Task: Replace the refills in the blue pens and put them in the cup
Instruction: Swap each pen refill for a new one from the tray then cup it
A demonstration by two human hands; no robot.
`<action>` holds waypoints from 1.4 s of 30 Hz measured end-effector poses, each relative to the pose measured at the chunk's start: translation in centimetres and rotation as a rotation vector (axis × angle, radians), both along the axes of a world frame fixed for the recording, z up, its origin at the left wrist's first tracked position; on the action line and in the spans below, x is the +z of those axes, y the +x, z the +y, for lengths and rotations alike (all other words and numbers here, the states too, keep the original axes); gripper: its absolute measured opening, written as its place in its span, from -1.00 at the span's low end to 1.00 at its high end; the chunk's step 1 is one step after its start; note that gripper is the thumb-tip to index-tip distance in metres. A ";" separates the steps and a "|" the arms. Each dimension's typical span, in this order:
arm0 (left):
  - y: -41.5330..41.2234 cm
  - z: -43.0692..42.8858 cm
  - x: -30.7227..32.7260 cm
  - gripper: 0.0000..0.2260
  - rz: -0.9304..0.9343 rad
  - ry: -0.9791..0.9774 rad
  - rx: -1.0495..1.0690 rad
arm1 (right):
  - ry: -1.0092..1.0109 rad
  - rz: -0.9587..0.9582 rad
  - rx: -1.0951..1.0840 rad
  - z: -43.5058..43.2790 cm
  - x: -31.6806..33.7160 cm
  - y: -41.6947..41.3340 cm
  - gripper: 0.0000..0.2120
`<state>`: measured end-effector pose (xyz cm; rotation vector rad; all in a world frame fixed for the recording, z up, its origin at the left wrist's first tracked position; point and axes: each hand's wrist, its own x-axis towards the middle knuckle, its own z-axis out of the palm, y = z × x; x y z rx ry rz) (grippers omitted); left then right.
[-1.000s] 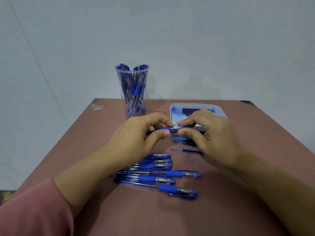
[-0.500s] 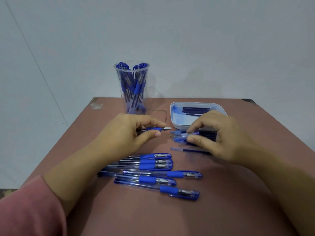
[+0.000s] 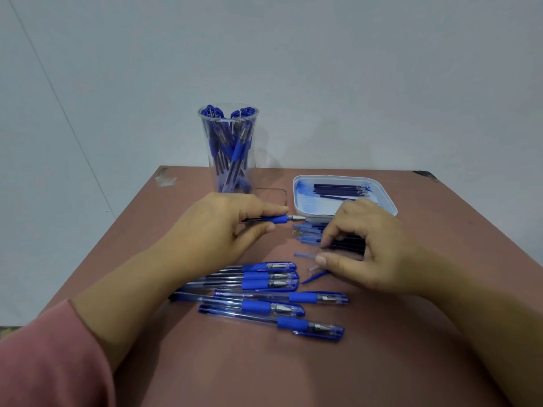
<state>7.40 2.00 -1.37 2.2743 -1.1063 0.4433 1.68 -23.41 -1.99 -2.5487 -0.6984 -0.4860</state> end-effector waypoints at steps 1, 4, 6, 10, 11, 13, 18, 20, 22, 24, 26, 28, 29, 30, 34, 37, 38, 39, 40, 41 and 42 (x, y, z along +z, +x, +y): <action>-0.1 -0.1 0.1 -0.75 0.007 -0.022 -0.008 | 0.041 -0.055 -0.029 0.3 0.1 0.0 -0.75; -0.4 -0.4 0.2 -0.71 -0.002 -0.057 -0.029 | 0.153 -0.118 -0.087 1.2 0.3 0.2 -0.75; -0.6 -0.5 0.2 -0.71 -0.018 -0.061 -0.044 | 0.172 -0.128 -0.060 1.8 0.2 0.3 -0.75; -0.8 -0.6 0.2 -0.73 -0.037 -0.075 -0.071 | 0.174 -0.184 -0.011 2.6 -0.1 0.5 -0.80; -0.8 -0.6 0.1 -0.74 -0.034 -0.074 -0.072 | 0.175 -0.205 -0.010 2.7 -0.2 0.5 -0.82; -0.9 -0.7 0.0 -0.74 -0.013 -0.062 -0.067 | 0.183 -0.225 -0.017 2.7 -0.4 0.6 -0.87; -0.8 -0.7 -0.1 -0.75 0.025 -0.061 -0.051 | 0.250 -0.152 -0.019 2.9 -0.3 0.3 -0.81; -0.9 -0.7 0.1 -0.75 0.011 -0.067 -0.049 | 0.310 -0.076 -0.024 3.0 0.0 0.1 -0.86; -0.9 -0.7 0.1 -0.75 0.004 -0.078 -0.045 | 0.297 -0.089 -0.014 3.0 0.0 0.1 -0.88; -0.9 -0.7 0.1 -0.74 0.002 -0.084 -0.044 | 0.264 -0.134 -0.009 3.2 0.0 0.2 -0.89; -0.9 -0.7 0.1 -0.73 -0.010 -0.081 -0.048 | 0.255 -0.151 0.003 3.2 0.0 0.2 -0.92; -0.9 -0.7 0.2 -0.73 -0.014 -0.078 -0.048 | 0.257 -0.156 -0.004 3.2 0.0 0.2 -0.83; -0.9 -0.7 0.2 -0.73 -0.009 -0.076 -0.047 | 0.270 -0.144 -0.012 3.1 0.1 0.1 -0.83; -0.9 -0.7 0.2 -0.73 -0.007 -0.073 -0.045 | 0.289 -0.122 -0.013 3.1 0.1 0.1 -0.88; -0.8 -0.6 0.2 -0.73 -0.019 -0.060 -0.032 | 0.282 -0.118 -0.011 3.1 -0.1 0.3 -0.95; -0.7 -0.6 0.0 -0.74 -0.025 -0.054 -0.024 | 0.291 -0.124 -0.005 3.1 -0.2 0.2 -0.81; -0.7 -0.6 0.0 -0.74 -0.027 -0.054 -0.023 | 0.303 -0.115 -0.014 3.1 -0.2 0.2 -0.80; -0.7 -0.6 0.0 -0.74 -0.027 -0.057 -0.024 | 0.314 -0.099 -0.020 3.1 -0.1 0.1 -0.81; -0.7 -0.6 0.1 -0.73 -0.027 -0.061 -0.027 | 0.324 -0.081 -0.016 3.1 -0.1 0.1 -0.83; -0.7 -0.6 0.1 -0.72 -0.027 -0.063 -0.031 | 0.326 -0.071 -0.007 3.1 -0.1 0.1 -0.85; -0.7 -0.6 0.1 -0.71 -0.027 -0.062 -0.034 | 0.313 -0.083 0.000 3.1 0.0 0.2 -0.87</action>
